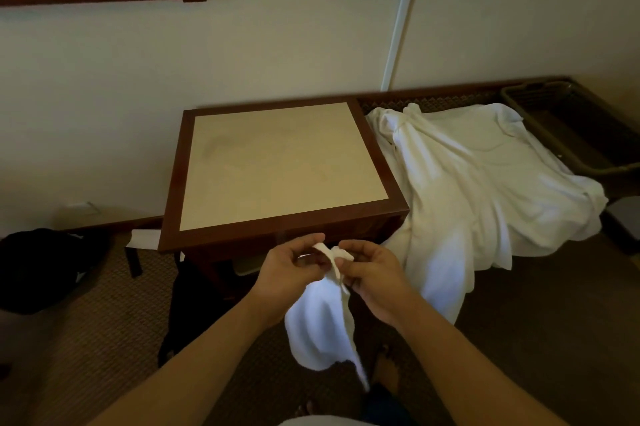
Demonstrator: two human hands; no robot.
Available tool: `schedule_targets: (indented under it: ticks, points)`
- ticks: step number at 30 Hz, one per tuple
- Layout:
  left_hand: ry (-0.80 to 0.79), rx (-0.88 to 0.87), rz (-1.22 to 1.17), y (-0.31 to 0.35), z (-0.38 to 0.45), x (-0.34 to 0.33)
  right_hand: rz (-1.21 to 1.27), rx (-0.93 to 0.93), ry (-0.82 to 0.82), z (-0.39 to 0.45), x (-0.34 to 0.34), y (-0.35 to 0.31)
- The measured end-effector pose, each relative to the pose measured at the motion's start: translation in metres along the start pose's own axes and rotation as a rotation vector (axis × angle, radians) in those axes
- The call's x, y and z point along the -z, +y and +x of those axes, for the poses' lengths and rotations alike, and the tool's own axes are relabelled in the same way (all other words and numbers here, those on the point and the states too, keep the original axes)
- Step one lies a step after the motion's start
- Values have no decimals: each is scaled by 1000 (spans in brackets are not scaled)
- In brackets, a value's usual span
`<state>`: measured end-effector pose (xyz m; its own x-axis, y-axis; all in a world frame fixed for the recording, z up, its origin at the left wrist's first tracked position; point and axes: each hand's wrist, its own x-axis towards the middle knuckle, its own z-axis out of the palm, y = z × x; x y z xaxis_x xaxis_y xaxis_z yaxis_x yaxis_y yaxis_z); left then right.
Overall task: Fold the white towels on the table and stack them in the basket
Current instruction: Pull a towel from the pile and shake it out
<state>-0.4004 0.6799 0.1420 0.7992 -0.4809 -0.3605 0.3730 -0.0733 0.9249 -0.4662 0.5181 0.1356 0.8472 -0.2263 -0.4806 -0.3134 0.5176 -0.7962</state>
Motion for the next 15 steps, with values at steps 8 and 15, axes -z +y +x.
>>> schedule_targets:
  ticks: [8, 15]
  points:
    - [197, -466, 536, -13, 7, 1, 42, -18, -36, -3, -3, 0]
    - [120, -648, 760, -13, 0, 5, -21, 29, -105, -7, -1, -4]
